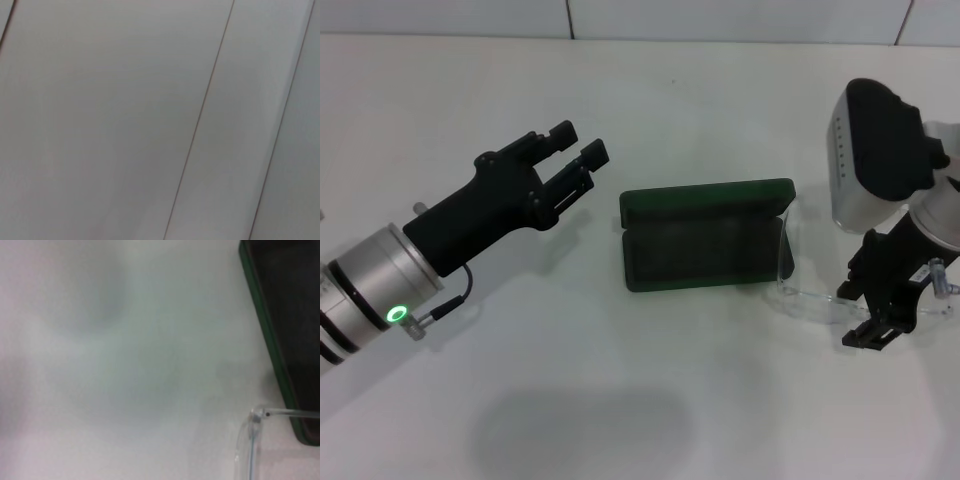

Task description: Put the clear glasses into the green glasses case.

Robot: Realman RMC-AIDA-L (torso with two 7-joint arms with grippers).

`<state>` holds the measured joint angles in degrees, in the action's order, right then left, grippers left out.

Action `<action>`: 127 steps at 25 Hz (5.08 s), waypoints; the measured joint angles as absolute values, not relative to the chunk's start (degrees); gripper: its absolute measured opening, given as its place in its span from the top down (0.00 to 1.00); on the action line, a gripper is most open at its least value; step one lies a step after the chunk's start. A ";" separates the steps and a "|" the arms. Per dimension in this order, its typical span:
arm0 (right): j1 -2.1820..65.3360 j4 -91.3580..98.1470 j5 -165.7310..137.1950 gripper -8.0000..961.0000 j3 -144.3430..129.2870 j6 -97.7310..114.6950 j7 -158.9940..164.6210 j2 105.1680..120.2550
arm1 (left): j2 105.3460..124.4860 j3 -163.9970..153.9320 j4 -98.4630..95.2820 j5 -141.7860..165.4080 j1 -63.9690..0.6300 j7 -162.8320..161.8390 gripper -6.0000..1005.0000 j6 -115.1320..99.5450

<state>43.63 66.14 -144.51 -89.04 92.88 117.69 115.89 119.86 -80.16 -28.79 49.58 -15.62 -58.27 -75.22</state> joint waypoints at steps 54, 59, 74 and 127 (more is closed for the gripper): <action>31.20 66.53 -102.33 0.86 -73.32 100.54 87.86 115.97 | 119.94 -86.42 -21.99 46.90 -27.92 -54.33 0.48 -86.40; 31.25 66.03 -100.22 0.87 -73.40 100.13 87.97 115.91 | 119.83 -91.41 -22.48 47.08 -28.39 -51.65 0.48 -85.60; 30.85 66.12 -98.70 0.87 -73.48 99.55 88.01 115.91 | 119.44 -91.00 -22.67 50.72 -27.64 -51.48 0.48 -85.86; 24.84 60.03 -85.91 0.87 -69.73 108.81 58.26 115.96 | 120.14 -83.66 -20.25 53.00 -29.00 -54.30 0.49 -97.64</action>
